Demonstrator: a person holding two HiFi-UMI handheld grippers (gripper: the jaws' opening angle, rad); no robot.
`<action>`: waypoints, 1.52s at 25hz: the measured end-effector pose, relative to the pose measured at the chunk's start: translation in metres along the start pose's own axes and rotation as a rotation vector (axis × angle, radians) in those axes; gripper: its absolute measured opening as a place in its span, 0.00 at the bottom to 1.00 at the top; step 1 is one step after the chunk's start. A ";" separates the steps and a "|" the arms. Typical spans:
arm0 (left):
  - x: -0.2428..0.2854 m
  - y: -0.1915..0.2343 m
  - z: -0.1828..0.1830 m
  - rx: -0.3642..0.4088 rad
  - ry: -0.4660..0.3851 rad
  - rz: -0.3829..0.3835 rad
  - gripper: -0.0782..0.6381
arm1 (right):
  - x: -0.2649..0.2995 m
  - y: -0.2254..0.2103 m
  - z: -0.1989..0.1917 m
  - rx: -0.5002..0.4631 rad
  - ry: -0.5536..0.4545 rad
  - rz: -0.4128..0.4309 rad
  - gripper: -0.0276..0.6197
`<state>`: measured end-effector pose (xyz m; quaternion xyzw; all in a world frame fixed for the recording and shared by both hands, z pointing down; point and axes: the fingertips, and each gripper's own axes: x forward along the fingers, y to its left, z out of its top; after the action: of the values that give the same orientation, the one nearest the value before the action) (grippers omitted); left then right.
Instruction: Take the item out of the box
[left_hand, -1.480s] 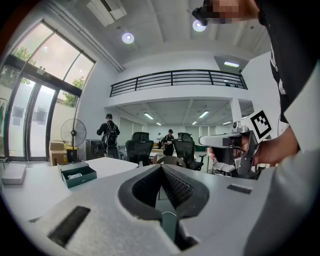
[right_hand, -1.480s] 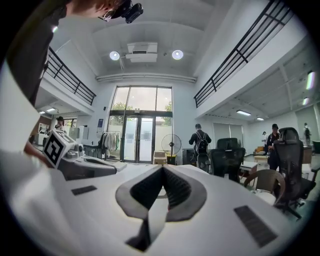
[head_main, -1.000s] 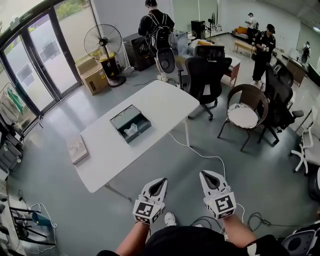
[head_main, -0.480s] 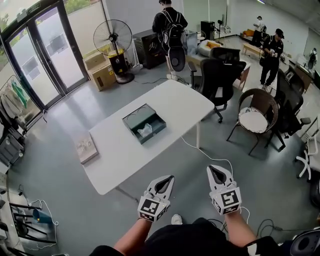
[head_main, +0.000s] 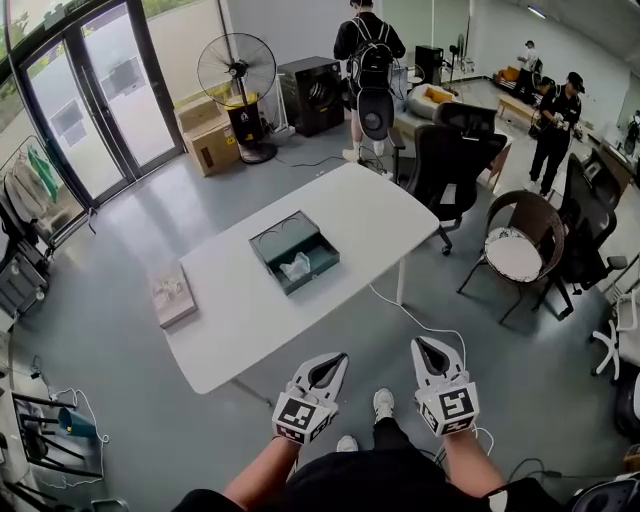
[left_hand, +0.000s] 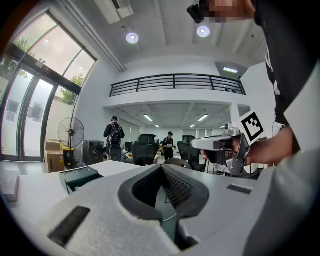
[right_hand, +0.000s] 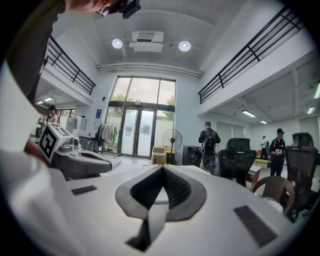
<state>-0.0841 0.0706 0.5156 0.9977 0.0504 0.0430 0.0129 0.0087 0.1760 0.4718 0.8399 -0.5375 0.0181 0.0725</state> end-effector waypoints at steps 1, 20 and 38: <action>0.005 0.004 0.000 -0.001 0.001 0.008 0.13 | 0.006 -0.003 0.002 0.001 -0.009 0.009 0.05; 0.146 0.079 0.022 0.010 0.036 0.134 0.13 | 0.139 -0.114 0.005 0.041 -0.019 0.150 0.05; 0.189 0.116 0.015 -0.021 0.091 0.326 0.13 | 0.208 -0.157 -0.008 0.078 -0.014 0.316 0.05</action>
<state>0.1158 -0.0263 0.5198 0.9895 -0.1120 0.0902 0.0139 0.2386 0.0542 0.4864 0.7473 -0.6622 0.0446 0.0324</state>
